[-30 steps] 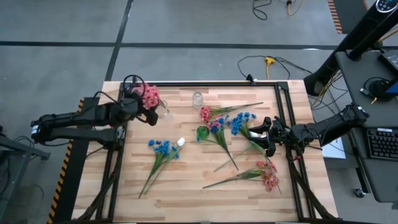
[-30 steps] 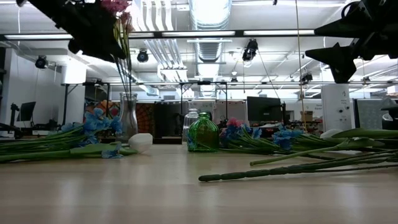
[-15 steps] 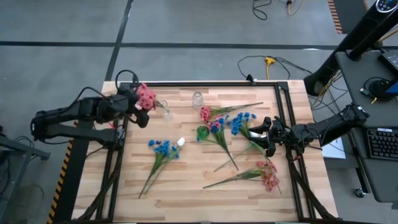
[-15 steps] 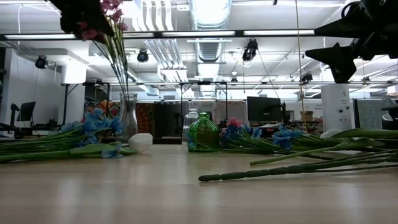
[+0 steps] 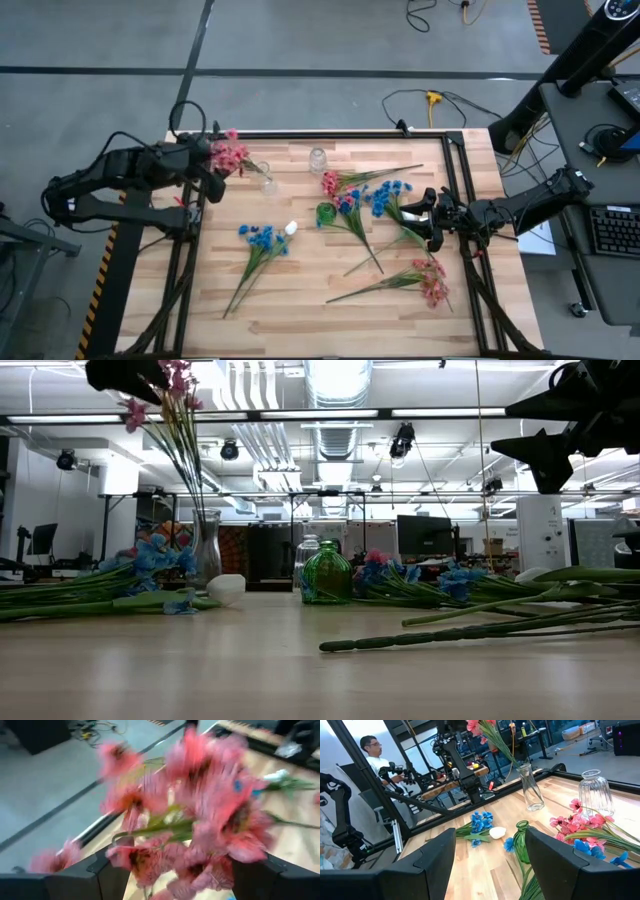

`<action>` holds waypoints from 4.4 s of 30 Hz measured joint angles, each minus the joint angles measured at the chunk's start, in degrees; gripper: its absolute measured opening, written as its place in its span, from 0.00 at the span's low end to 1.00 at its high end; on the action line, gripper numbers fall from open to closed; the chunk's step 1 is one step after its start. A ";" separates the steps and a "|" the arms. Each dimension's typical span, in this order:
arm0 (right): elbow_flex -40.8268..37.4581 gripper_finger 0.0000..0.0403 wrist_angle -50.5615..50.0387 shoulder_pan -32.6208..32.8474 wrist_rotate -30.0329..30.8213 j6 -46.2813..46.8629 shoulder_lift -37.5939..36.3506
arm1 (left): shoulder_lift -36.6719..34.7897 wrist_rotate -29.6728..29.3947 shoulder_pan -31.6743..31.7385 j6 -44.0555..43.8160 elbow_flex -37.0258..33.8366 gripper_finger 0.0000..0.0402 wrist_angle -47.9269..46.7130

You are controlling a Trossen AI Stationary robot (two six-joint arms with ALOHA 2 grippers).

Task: Sort flowers into vase by color
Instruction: Put the middle left pink flowers into the left transparent vase, then put the right white tulip flower into the green vase

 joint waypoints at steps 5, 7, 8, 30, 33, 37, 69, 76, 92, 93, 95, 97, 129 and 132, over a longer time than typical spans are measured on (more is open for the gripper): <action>0.00 0.57 0.00 -0.02 0.00 0.00 0.01 | 0.24 3.25 0.00 -0.03 3.92 0.68 -2.13; 0.00 0.57 0.00 0.00 0.00 0.00 0.00 | 0.61 3.23 0.00 0.14 5.56 0.70 -3.09; 0.00 0.57 0.00 -0.02 0.00 0.00 0.01 | 0.81 3.16 0.00 0.41 6.32 0.71 -3.18; 0.00 0.57 0.00 0.00 0.02 -0.68 0.00 | 6.22 -0.01 -1.29 10.88 10.42 0.76 23.13; 0.00 0.57 0.00 -0.02 0.02 -0.64 0.00 | 8.30 -3.85 -2.02 13.46 10.35 0.76 24.54; 0.00 0.57 -0.02 -0.02 0.49 -0.69 0.00 | 10.72 -11.71 -2.56 13.30 9.47 0.76 22.43; 37.70 0.57 -59.13 0.00 10.31 25.69 25.85 | 25.63 -38.78 -43.45 14.38 7.41 0.76 22.39; 41.52 0.57 -72.67 -0.02 5.04 40.81 33.35 | 30.73 -28.06 -52.15 6.27 7.51 0.76 21.80; 43.42 0.57 -77.34 -0.02 -19.06 53.64 43.35 | 34.92 -0.26 -52.43 -27.90 1.41 0.75 1.51; 43.61 0.57 -78.64 -0.02 -20.62 54.65 43.95 | 34.76 -0.14 -52.50 -30.26 1.16 0.75 -0.98; 43.67 0.57 -80.41 -0.02 -23.18 55.92 45.16 | 34.47 -0.10 -52.65 -34.42 0.85 0.73 -5.33; 43.49 0.57 -81.07 -0.02 -24.53 56.36 46.34 | 34.40 -0.14 -52.68 -37.13 0.46 0.72 -8.51; 40.22 0.07 -76.97 -3.17 -23.31 49.36 58.01 | 34.42 -12.49 -52.70 -29.34 -0.63 0.69 -0.78; 40.19 0.04 -76.65 -3.21 -23.32 48.78 57.97 | 34.42 -13.74 -52.70 -29.36 -0.63 0.69 -0.78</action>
